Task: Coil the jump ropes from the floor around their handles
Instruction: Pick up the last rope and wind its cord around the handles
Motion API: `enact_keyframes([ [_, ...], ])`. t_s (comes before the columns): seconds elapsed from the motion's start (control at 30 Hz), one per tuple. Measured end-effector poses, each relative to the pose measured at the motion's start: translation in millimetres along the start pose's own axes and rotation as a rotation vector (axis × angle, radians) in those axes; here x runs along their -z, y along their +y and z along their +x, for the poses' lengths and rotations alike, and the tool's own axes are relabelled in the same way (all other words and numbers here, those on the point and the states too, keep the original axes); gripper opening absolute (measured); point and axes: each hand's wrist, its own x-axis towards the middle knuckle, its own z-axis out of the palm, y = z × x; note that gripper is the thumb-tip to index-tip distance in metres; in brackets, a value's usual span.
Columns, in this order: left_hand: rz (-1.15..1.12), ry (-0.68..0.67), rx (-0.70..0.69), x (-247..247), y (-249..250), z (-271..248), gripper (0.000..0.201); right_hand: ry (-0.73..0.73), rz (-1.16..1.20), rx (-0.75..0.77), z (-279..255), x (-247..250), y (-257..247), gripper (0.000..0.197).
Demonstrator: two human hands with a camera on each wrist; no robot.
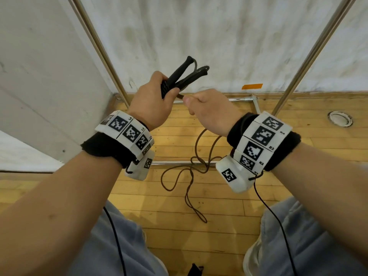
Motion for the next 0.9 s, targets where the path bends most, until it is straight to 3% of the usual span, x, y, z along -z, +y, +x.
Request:
enact_keyframes([
  [0.13, 0.032, -0.108, 0.011, 4.7, -1.8, 0.2, 0.025, 0.065, 0.067, -0.044, -2.9, 14.1, 7.7, 0.041],
  [0.33, 0.104, -0.376, -0.066, -1.3, 9.5, -7.2, 0.021, 0.187, 0.179, -0.154, 3.1, 13.6, 15.0, 0.043],
  [0.5, 0.138, -0.360, -0.170, -10.0, 16.5, -11.9, 0.037, 0.177, 0.325, -0.227, 6.8, 16.6, 12.9, 0.043],
  [0.7, 0.255, -0.301, -0.115, -21.6, 17.9, -14.3, 0.033, 0.037, 0.616, -0.271, 4.6, 17.1, 1.3, 0.032],
  [0.9, 0.286, -0.356, -0.159, -26.5, 27.9, -22.2, 0.019, 0.208, 0.214, -0.157, 8.6, 28.6, 7.5, 0.039],
])
